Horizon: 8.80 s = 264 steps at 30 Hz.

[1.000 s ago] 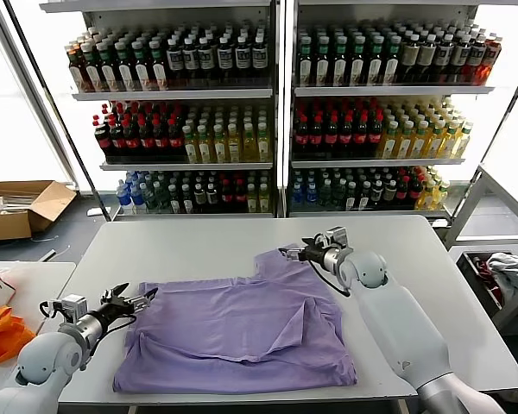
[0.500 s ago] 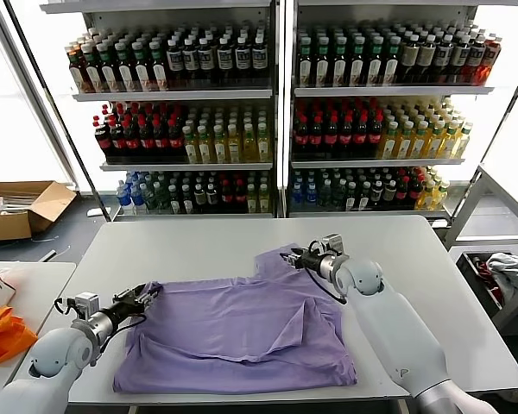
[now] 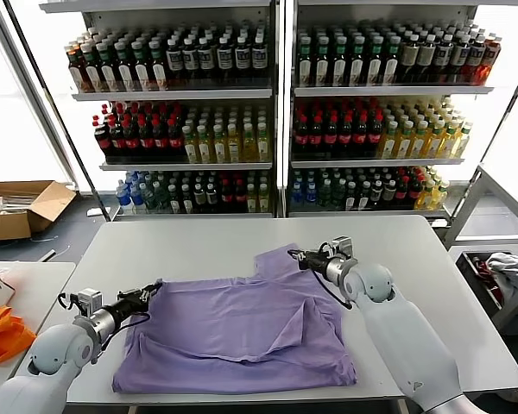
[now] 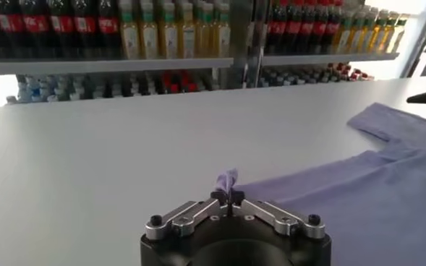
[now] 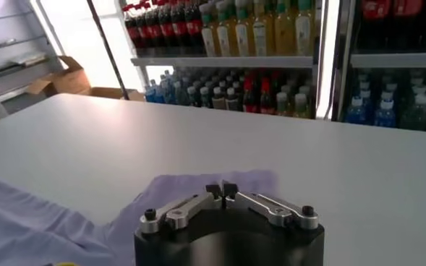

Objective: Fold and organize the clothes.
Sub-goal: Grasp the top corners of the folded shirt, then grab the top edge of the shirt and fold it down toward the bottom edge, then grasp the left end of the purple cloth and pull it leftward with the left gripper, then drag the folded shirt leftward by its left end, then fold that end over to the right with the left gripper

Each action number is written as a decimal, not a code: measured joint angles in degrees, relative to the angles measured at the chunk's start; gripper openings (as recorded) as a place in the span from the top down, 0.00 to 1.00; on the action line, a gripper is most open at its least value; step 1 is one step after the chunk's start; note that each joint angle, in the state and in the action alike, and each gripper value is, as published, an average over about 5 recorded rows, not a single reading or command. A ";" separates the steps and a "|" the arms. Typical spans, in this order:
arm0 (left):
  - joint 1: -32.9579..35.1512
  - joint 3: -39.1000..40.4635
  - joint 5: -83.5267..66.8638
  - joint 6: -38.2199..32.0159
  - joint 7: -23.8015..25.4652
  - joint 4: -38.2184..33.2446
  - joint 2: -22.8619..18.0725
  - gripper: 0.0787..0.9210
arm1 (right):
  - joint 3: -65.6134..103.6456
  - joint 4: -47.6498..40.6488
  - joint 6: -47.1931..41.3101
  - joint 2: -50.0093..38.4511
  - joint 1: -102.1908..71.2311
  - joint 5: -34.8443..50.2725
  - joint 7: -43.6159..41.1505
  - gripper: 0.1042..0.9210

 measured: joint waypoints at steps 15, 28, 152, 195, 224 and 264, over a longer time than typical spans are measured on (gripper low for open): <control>0.85 -0.75 -0.72 -0.24 0.08 -1.67 0.97 0.99 | -0.67 -6.29 0.72 4.19 3.07 -6.48 3.77 0.31; 3.28 -2.51 -1.46 -0.97 0.39 -3.17 2.67 0.99 | -0.33 -9.01 1.33 6.85 2.19 -8.15 4.44 0.24; 39.49 -24.71 11.05 -2.58 -10.27 -33.51 -10.36 0.24 | 23.35 46.09 18.12 -10.52 -52.58 -0.01 6.54 0.13; 37.36 -8.22 15.62 -9.43 -31.87 -26.65 -25.44 0.93 | 22.56 46.04 23.29 -10.36 -51.49 -2.13 7.41 0.12; 36.02 -29.37 6.80 -12.69 -18.92 -24.65 -8.20 0.98 | 22.40 49.13 24.40 -9.64 -52.85 -1.71 7.15 0.12; 29.16 -11.68 4.43 -6.49 -14.83 -27.61 -6.63 0.98 | 26.20 55.00 25.12 -4.88 -60.62 -5.04 7.54 0.12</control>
